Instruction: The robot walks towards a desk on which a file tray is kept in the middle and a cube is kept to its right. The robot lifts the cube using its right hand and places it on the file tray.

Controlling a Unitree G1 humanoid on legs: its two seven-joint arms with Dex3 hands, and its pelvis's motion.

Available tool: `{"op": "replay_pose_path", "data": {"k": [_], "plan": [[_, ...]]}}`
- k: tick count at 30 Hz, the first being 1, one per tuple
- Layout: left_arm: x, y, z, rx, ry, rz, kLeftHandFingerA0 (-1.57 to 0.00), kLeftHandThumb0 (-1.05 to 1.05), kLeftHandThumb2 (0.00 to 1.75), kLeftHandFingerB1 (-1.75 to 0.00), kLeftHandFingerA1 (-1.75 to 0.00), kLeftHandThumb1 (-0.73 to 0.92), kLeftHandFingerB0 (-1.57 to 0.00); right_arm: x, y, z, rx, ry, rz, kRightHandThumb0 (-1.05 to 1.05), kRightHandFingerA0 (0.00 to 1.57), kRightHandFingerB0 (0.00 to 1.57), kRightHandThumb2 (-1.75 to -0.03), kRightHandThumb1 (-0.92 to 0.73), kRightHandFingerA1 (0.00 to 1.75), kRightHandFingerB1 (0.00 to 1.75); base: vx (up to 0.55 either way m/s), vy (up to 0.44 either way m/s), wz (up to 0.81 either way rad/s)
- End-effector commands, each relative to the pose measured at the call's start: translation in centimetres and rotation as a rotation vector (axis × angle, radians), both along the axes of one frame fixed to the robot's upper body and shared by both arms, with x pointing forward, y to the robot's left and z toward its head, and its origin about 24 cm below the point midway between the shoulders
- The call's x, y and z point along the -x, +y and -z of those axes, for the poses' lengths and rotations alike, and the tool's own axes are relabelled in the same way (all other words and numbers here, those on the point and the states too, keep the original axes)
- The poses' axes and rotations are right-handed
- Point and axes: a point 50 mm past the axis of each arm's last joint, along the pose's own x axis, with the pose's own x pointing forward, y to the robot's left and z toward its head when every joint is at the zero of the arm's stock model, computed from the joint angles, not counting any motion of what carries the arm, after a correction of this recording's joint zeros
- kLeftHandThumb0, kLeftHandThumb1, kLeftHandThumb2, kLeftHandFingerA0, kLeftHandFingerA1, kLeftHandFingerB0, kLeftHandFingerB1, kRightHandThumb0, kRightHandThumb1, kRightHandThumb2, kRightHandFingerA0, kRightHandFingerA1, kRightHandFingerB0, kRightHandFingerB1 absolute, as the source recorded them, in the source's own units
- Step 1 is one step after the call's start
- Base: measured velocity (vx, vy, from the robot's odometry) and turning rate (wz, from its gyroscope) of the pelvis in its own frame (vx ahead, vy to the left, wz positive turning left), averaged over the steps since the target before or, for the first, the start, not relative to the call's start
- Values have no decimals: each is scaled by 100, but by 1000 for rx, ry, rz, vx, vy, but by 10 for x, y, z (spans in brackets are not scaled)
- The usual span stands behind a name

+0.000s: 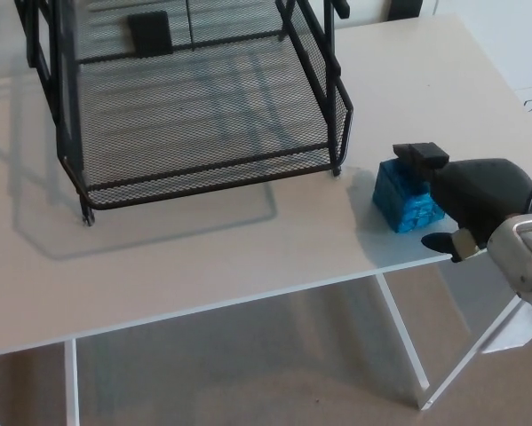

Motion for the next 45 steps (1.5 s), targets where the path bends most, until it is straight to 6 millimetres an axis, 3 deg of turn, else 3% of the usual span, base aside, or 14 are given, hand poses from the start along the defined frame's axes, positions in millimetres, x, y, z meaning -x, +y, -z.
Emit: {"op": "replay_pose_path", "data": {"k": [1, 8, 11, 22, 23, 25, 27, 28, 34, 35, 36, 37, 39, 45], "plan": [[-3, 3, -6, -20, -34, 32, -50, -54, 66, -52, -73, 81, -33, 11, -13, 22, 100, 100, 66, -22, 89, 43, -57, -49, 137, 37, 0, 0, 0], [-3, 3, -5, -25, -32, 41, -54, -43, 106, -58, -75, 61, -26, 7, -8, 24, 205, 212, 77, -39, 80, 96, -59, -53, 140, 56, 0, 0, 0], [-3, 3, -5, -31, -27, 44, -51, -52, 64, -52, -71, 84, -38, 9, -5, 25, 243, 245, 57, -39, 79, 91, -59, -55, 138, 62, 0, 0, 0], [-5, 4, -4, -47, -28, 42, -51, -51, 62, -53, -77, 83, -39, 10, 1, 22, 252, 277, 63, -25, 68, 61, -69, -65, 154, 110, 0, 0, 0], [-6, 7, -6, -53, -20, 64, -52, -47, 107, -59, -75, 64, -28, 10, -1, 23, 209, 294, 70, -19, 65, 55, -78, -70, 166, 132, 0, 0, 0], [-5, 8, -6, -58, -20, 66, -53, -51, 65, -54, -77, 81, -37, 13, -4, 25, 154, 255, 73, -20, 79, 66, -74, -75, 163, 133, 0, 0, 0], [-5, 8, -6, -58, -17, 58, -56, -42, 105, -59, -76, 62, -30, 13, -4, 26, 152, 266, 78, -22, 69, 62, -72, -76, 166, 136, 0, 0, 0], [-5, 9, -4, -65, -8, 50, -52, -50, 65, -53, -71, 79, -40, 16, -6, 28, 148, 269, 77, -23, 68, 61, -68, -78, 169, 142, 0, 0, 0], [-9, 12, -4, -83, 15, 66, -52, -50, 62, -50, -73, 84, -39, 21, -11, 32, 165, 298, 59, -23, 66, 61, -74, -74, 169, 142, 0, 0, 0], [-6, 12, -7, -53, -17, 74, -54, -45, 107, -60, -78, 63, -30, 24, -13, 33, 182, 298, 38, -24, 66, 62, -74, -77, 168, 141, 0, 0, 0], [-6, 11, -6, -80, -7, 93, -51, -52, 65, -53, -75, 81, -39, 25, -14, 33, 183, 297, 24, -23, 66, 64, -78, -77, 168, 136, 0, 0, 0], [-8, 11, -6, -83, 0, 100, -59, -45, 107, -64, -81, 66, -39, 26, -15, 33, 225, 269, 17, -26, 77, 66, -71, -79, 164, 140, 0, 0, 0], [-9, 11, -5, -76, 2, 73, -49, -49, 65, -53, -73, 82, -38, 28, -16, 33, 228, 244, 3, -24, 73, 65, -74, -78, 167, 138, 0, 0, 0], [-11, 12, -5, -86, -1, 90, -53, -53, 65, -53, -71, 79, -41, 28, -22, 31, 179, 191, -16, -23, 71, 61, -70, -80, 173, 149, -1, 0, 1]]}}
